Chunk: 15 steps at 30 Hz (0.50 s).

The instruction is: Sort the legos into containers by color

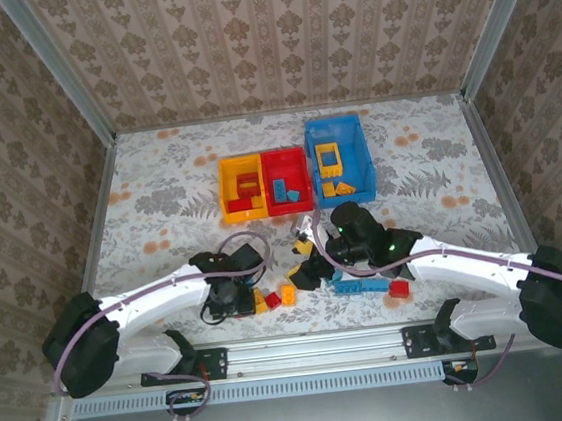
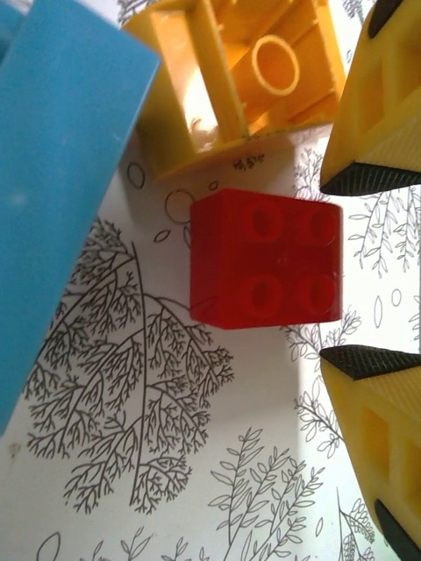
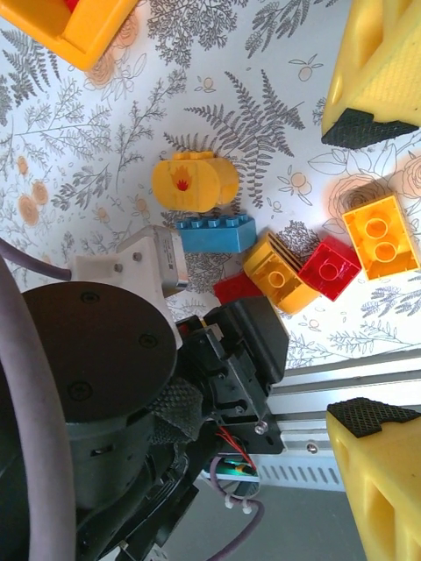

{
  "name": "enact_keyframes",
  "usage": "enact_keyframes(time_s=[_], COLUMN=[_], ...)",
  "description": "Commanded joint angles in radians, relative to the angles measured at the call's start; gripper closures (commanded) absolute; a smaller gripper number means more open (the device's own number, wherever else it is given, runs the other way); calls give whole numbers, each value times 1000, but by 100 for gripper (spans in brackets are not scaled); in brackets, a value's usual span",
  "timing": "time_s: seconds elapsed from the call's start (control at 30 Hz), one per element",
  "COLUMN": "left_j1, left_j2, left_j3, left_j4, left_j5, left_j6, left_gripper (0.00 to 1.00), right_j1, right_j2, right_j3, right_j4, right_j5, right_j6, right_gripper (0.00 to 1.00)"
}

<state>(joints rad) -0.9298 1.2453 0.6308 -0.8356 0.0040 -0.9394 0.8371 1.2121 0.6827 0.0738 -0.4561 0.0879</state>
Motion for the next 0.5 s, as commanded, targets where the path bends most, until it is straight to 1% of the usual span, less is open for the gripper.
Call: enact_keyframes(time_s=[0.0, 0.2, 0.27, 0.4, 0.47], left_j1=[24, 69, 75, 84, 84], left_j2=[24, 45, 62, 103, 105], left_j3=[-17, -23, -12, -2, 3], left_j4=[22, 93, 116, 127, 115], left_j5=[7, 22, 27, 22, 4], left_j6=[30, 73, 88, 99, 92], left_gripper=[52, 55, 58, 70, 72], right_j1=[7, 7, 7, 7, 7], right_j2=[12, 23, 27, 31, 33], right_j3=[24, 32, 32, 35, 38], right_j4=[31, 27, 30, 35, 37], right_j5=[9, 15, 20, 31, 36], right_j6=[18, 20, 23, 29, 30], right_gripper=[22, 22, 22, 22, 22])
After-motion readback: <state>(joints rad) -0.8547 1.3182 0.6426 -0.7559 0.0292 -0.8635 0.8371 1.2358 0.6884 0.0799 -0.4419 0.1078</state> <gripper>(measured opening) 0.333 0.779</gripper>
